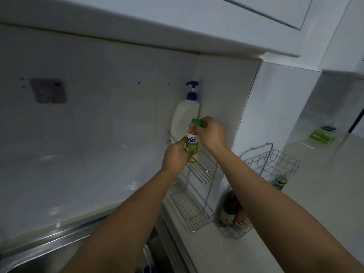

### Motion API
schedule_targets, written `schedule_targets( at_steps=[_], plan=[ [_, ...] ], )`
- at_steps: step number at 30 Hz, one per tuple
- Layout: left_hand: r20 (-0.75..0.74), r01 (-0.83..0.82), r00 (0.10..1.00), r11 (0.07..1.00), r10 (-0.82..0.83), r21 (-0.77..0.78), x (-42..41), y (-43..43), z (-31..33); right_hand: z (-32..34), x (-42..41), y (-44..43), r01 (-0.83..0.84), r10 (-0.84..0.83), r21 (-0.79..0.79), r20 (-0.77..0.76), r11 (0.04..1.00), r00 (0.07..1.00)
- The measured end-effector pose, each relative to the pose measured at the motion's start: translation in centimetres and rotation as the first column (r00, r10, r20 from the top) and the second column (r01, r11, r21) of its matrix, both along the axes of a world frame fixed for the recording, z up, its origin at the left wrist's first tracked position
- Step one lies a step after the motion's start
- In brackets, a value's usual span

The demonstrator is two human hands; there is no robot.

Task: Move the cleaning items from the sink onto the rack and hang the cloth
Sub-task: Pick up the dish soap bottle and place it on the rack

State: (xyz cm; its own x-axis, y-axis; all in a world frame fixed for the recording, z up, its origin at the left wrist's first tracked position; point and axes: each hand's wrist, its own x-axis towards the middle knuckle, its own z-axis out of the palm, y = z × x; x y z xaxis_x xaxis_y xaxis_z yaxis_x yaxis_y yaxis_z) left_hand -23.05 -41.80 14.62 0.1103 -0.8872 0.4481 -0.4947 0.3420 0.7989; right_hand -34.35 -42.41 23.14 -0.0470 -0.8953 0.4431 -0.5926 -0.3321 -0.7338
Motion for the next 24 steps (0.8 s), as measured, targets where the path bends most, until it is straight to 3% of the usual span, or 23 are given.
schedule_targets(
  at_steps=[6,16,24],
  plan=[
    [-0.023,-0.028,0.999,0.997,0.026,-0.066,0.6,-2.1,-0.6,-0.9,1.6,-2.5,-0.021,0.017,0.048,0.075,0.999,0.997],
    [-0.053,-0.142,0.989,0.987,0.139,-0.069,1.3,-4.0,-1.3,-1.1,3.8,-5.2,-0.024,0.022,0.036,0.068,0.999,0.997],
    [0.001,-0.133,0.991,0.988,0.134,-0.084,1.3,-3.9,-1.3,-1.8,3.4,-5.2,-0.022,0.021,0.002,0.117,1.0,0.993]
  ],
)
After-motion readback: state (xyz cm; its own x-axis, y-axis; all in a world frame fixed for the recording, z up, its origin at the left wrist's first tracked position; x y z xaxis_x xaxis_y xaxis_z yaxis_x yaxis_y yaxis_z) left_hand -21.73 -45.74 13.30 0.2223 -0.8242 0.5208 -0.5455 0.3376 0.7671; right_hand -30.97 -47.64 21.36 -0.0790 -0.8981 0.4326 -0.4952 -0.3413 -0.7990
